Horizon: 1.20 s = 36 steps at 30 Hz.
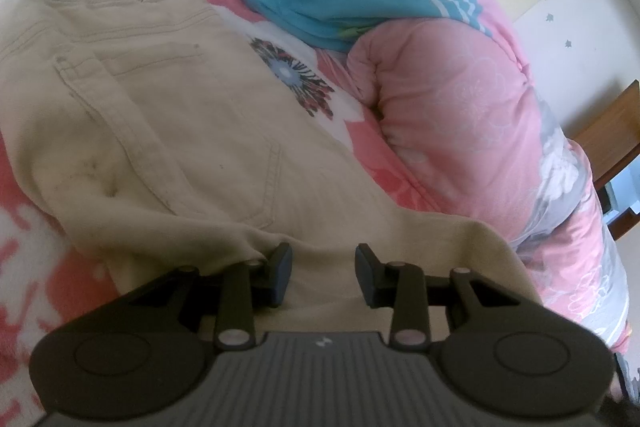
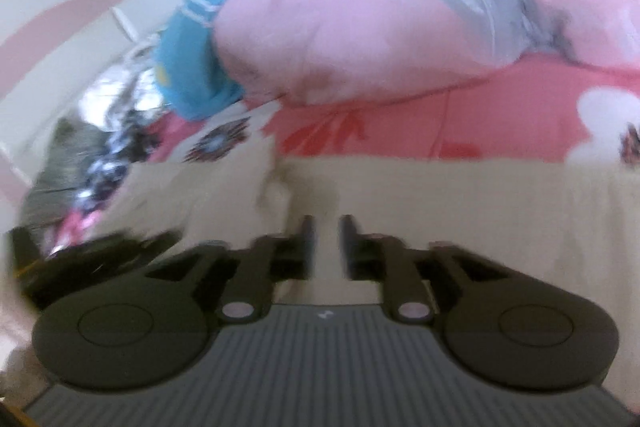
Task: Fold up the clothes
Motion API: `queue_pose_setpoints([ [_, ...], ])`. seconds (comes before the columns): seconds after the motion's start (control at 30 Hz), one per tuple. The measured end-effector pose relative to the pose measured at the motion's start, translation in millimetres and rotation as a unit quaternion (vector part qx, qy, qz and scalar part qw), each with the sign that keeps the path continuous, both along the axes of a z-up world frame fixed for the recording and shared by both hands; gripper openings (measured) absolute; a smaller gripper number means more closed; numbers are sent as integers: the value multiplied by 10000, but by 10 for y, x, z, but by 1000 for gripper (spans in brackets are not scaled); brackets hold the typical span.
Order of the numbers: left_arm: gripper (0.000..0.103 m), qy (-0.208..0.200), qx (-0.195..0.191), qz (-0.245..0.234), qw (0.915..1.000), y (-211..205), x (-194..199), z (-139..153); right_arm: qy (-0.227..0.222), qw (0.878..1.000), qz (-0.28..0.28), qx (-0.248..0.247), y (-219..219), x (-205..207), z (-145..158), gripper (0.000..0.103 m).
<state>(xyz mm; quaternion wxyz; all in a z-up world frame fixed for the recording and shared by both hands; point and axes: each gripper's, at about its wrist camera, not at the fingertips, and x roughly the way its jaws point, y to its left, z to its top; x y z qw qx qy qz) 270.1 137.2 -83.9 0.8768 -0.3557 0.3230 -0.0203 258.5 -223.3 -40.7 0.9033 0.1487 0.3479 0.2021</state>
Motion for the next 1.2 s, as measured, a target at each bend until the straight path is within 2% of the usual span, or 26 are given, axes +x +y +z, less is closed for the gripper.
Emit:
queue_pose_setpoints([
  [0.03, 36, -3, 10, 2, 10000, -3, 0, -1, 2, 10000, 8, 4, -15, -174, 20, 52],
  [0.07, 36, -6, 18, 4, 10000, -6, -1, -1, 4, 10000, 17, 8, -30, -348, 39, 59],
  [0.2, 36, -15, 23, 11, 10000, -11, -3, -6, 12, 9991, 354, 235, -72, -988, 69, 76],
  [0.23, 36, -19, 31, 11, 10000, -14, -3, -7, 18, 9984, 473, 299, -60, -1123, 58, 85],
  [0.27, 36, -26, 48, 9, 10000, -18, -7, -7, 39, 9976, 590, 360, -33, -1236, 37, 89],
  [0.37, 36, -45, 123, -7, 9999, -31, -12, -4, 158, 9958, 828, 355, 98, -1493, -52, 90],
  [0.57, 37, -51, 199, -84, 9998, -22, 2, 9, 459, 9955, 722, -403, 461, -1563, -408, 90],
  [0.6, 37, -48, 194, -89, 9998, -18, 3, 10, 512, 9956, 634, -468, 487, -1560, -466, 89],
  [0.63, 37, -46, 191, -93, 9998, -18, 5, 11, 481, 9959, 536, -541, 497, -1570, -507, 84],
  [0.7, 37, -42, 195, -101, 9998, -22, 7, 12, 375, 9962, 370, -694, 499, -1595, -510, 63],
  [0.73, 37, -42, 186, -105, 9998, -20, 5, 9, 327, 9961, 291, -769, 500, -1606, -501, 37],
  [0.77, 37, -42, 168, -108, 9998, -17, 6, 7, 307, 9966, 167, -749, 469, -1611, -477, 4],
  [0.87, 37, -37, 85, -126, 9999, 3, 3, -2, -26, 9951, -321, -940, 312, -1651, -266, 2],
  [0.97, 36, -32, 42, -140, 9999, 12, 11, -8, -539, 9871, -773, -1296, 87, -1715, 75, 2],
  [1.03, 36, -31, 54, -140, 9999, 8, 13, -10, -862, 9755, -1033, -1739, -55, -1739, 305, 2],
  [1.13, 37, -33, 106, -136, 9998, -8, 16, -7, -1138, 9489, -1222, -2676, -186, -1722, 497, 2],
  [1.2, 37, -37, 138, -138, 9998, -17, 15, -6, -932, 9342, -1114, -3260, -237, -1641, 419, 7],
])
